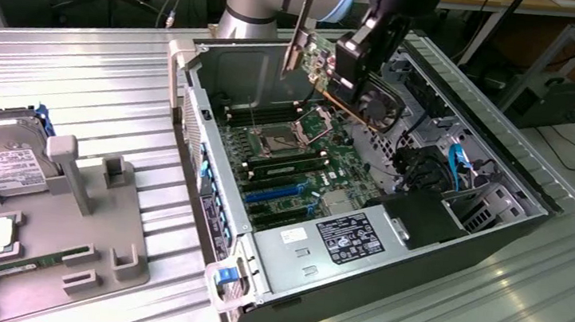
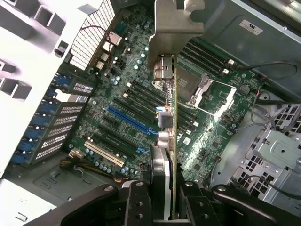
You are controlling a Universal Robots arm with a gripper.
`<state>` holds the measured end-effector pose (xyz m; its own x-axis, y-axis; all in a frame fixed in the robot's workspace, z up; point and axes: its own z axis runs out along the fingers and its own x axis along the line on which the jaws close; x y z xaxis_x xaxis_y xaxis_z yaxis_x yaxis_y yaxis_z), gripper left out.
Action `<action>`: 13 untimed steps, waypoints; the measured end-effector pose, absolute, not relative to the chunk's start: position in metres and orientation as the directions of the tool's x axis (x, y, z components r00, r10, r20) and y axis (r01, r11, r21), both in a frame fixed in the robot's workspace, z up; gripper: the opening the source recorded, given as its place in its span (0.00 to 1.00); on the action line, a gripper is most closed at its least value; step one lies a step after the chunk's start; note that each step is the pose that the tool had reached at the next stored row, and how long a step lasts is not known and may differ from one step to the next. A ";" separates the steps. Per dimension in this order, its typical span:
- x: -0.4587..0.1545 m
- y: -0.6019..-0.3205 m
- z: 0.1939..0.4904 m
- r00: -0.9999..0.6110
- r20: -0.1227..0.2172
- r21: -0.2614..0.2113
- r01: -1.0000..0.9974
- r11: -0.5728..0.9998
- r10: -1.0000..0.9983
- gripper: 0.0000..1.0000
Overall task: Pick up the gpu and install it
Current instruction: 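Insert the gpu into the slot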
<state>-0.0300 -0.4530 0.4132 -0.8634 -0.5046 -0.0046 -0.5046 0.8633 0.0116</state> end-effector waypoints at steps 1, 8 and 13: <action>-0.030 -0.453 0.413 -0.861 -0.005 0.012 -0.509 0.860 -0.509 0.28; -0.028 -0.453 0.413 -0.841 -0.004 0.012 -0.542 0.840 -0.542 0.28; -0.027 -0.453 0.413 -0.823 -0.004 0.012 -0.568 0.823 -0.568 0.28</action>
<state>-0.0274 -0.4529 0.4131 -0.8227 -0.5684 -0.0044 -0.5684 0.8226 0.0118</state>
